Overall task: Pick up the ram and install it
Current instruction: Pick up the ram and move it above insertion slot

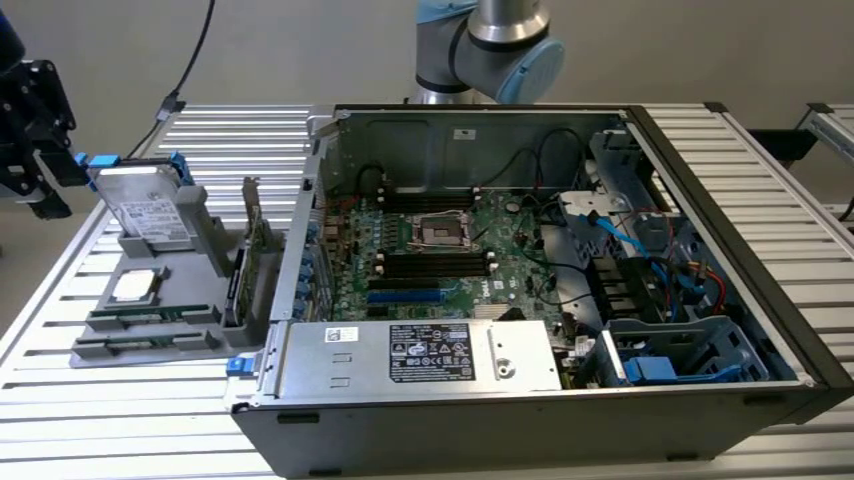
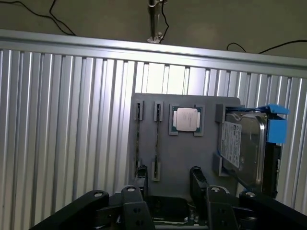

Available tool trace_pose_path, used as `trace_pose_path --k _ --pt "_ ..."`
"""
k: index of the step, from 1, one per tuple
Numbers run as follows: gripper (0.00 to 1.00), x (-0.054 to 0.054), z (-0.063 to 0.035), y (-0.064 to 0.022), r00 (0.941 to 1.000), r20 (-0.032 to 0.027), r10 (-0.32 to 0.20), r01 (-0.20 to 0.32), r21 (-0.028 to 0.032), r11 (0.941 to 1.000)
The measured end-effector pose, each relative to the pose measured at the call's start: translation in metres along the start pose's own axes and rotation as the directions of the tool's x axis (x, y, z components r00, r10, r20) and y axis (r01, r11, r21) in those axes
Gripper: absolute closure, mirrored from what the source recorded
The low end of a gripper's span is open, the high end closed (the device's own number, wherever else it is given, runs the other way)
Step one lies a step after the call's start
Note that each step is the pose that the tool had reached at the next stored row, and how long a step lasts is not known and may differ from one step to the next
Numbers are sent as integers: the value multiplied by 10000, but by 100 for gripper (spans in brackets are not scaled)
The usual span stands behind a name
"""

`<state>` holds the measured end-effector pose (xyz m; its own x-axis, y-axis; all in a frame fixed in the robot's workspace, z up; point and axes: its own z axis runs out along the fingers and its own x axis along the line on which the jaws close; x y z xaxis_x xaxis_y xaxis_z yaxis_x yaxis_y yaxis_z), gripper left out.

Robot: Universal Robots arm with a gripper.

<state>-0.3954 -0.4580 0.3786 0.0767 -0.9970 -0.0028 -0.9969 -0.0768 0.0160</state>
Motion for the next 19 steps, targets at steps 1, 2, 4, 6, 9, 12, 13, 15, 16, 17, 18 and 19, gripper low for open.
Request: trace_pose_path --k 1,2,4,6,9,12,13,15,16,17,18,19 --pt "52 10 17 5 10000 0 0 0 4 10000" --pt "52 21 34 8 10000 0 0 0 5 10000" --pt "52 44 67 14 10000 -2 0 0 6 10000" --pt "52 64 104 18 10000 -2 0 0 12 10000" --pt "52 103 156 22 10000 -2 0 0 16 10000" --pt "52 150 209 25 10000 -2 0 0 20 10000" --pt "52 167 227 26 10000 -3 0 0 20 10000" --pt "52 201 263 28 10000 -3 0 0 21 10000" --pt "52 218 282 29 10000 -3 0 0 23 10000" --pt "52 232 301 29 10000 -2 0 1 24 10000" --pt "52 244 319 30 10000 -2 -1 1 25 10000" --pt "52 253 336 31 10000 -2 0 0 25 10000"
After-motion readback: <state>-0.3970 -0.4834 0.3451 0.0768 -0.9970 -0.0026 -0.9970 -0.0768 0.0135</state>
